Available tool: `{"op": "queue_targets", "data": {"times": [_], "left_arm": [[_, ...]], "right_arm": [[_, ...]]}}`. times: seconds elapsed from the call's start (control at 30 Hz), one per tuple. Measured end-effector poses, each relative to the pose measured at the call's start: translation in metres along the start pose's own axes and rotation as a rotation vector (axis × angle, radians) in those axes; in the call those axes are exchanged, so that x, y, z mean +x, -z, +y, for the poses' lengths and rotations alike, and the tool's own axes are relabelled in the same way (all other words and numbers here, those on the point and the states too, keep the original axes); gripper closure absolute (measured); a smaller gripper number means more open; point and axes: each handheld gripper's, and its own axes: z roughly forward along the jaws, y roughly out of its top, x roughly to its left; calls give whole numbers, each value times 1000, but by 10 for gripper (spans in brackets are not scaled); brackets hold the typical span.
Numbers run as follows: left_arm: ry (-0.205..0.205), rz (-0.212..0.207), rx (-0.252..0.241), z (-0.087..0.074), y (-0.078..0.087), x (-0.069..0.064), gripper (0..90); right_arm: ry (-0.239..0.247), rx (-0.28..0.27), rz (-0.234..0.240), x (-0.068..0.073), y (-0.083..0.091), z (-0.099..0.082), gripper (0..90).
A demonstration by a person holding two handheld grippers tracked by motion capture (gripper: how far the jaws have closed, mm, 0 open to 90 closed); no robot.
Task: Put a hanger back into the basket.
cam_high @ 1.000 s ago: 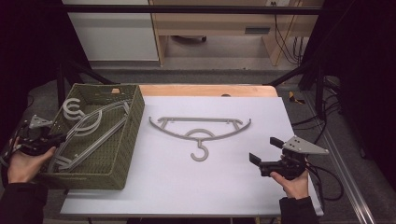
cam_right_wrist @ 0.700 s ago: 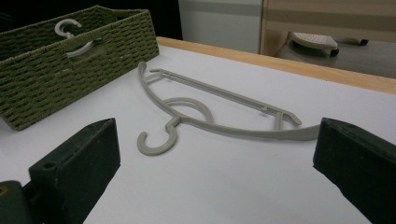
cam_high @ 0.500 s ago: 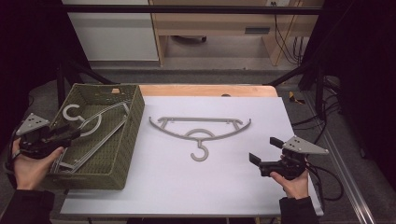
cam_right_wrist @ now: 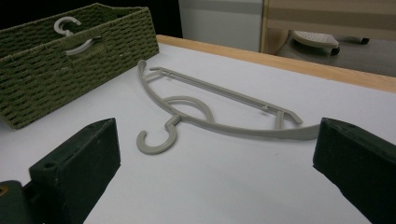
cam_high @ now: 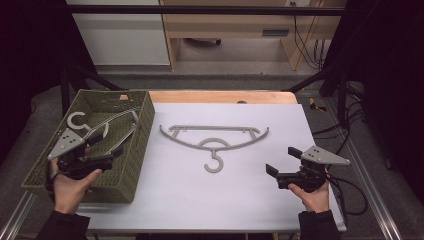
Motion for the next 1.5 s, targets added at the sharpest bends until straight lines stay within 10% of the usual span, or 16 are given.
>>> {"op": "queue_targets", "data": {"times": [0.9, 1.5], "left_arm": [[-69, -189, 31, -35, -35, -80, 97], [-91, -224, 111, -60, -50, -94, 100]], "right_arm": [[14, 82, 26, 4, -35, -8, 32], [109, 270, 41, -5, -134, -1, 167]]}}
